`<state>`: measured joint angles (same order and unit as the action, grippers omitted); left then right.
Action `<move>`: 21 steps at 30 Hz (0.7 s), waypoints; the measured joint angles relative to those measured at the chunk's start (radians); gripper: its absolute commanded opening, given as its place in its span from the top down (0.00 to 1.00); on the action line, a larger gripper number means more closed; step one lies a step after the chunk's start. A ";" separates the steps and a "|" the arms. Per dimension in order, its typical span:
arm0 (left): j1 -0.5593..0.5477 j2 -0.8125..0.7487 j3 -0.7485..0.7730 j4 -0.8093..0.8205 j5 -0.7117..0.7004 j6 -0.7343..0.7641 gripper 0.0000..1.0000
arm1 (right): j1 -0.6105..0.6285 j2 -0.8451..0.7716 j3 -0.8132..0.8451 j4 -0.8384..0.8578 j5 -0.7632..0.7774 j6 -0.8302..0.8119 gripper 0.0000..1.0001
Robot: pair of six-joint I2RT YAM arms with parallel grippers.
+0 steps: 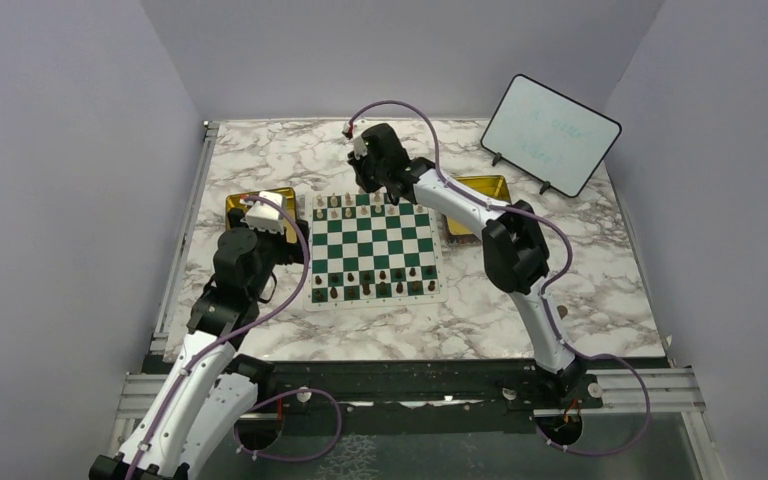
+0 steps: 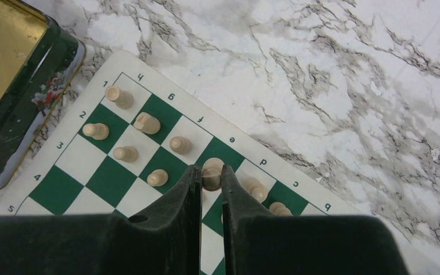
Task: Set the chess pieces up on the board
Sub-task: Place the chess piece on the chessboard.
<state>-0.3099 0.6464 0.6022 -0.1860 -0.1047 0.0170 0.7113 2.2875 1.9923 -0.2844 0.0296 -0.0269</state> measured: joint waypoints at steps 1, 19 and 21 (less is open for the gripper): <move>0.000 -0.002 0.000 -0.003 -0.008 0.002 0.01 | 0.000 0.010 0.008 0.000 0.001 0.000 0.91; 0.000 -0.009 0.000 -0.026 -0.039 0.006 0.01 | -0.005 0.092 0.052 -0.002 0.008 0.004 0.91; 0.000 -0.009 0.000 -0.026 -0.039 0.006 0.01 | -0.005 0.092 0.052 -0.002 0.009 0.004 0.90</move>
<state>-0.3099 0.6373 0.6022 -0.2123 -0.1436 0.0235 0.7067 2.3791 2.0445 -0.2867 0.0383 -0.0227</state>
